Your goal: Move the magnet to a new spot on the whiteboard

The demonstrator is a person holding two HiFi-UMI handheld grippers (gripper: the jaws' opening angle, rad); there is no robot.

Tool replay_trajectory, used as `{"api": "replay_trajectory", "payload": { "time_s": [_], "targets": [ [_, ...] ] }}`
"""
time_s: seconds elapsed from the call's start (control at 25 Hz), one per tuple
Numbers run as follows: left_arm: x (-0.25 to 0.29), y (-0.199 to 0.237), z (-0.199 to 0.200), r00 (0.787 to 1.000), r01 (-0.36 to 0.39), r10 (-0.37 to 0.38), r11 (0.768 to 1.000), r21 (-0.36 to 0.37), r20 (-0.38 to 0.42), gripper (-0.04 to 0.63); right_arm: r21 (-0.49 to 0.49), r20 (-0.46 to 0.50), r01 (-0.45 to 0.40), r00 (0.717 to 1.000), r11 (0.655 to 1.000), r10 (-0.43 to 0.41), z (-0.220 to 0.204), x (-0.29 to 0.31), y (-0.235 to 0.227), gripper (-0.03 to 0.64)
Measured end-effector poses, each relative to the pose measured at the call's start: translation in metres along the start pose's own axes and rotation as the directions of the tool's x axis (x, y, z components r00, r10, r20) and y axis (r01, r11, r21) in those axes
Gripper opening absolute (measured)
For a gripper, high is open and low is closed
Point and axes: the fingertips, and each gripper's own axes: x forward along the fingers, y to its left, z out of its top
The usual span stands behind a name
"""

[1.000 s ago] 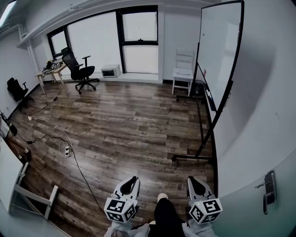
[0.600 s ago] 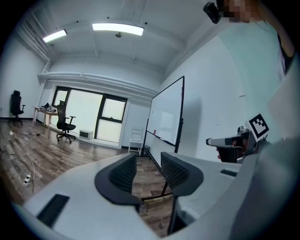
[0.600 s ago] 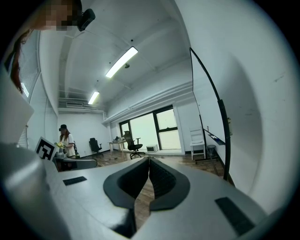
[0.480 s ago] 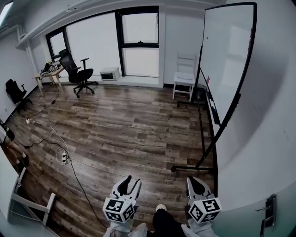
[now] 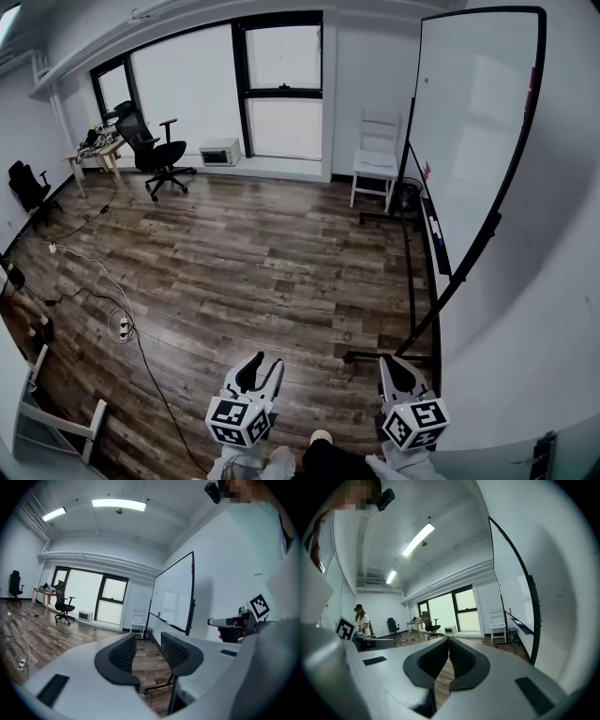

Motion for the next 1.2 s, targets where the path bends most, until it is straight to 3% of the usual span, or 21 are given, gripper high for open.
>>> {"api": "replay_trajectory", "payload": {
  "time_s": [0.6, 1.2],
  "targets": [
    [0.073, 0.015, 0.002, 1.000, -0.019, 0.019, 1.000, 0.000, 0.017, 0.161, -0.009, -0.010, -0.047, 0.999, 0.999, 0.047, 0.003, 0.070, -0.046, 0.028],
    [0.069, 0.018, -0.016, 0.999, -0.042, 0.042, 0.999, -0.005, -0.017, 0.161, 0.022, -0.038, -0.068, 0.997, 0.997, 0.068, -0.019, 0.073, -0.042, 0.028]
  ]
}}
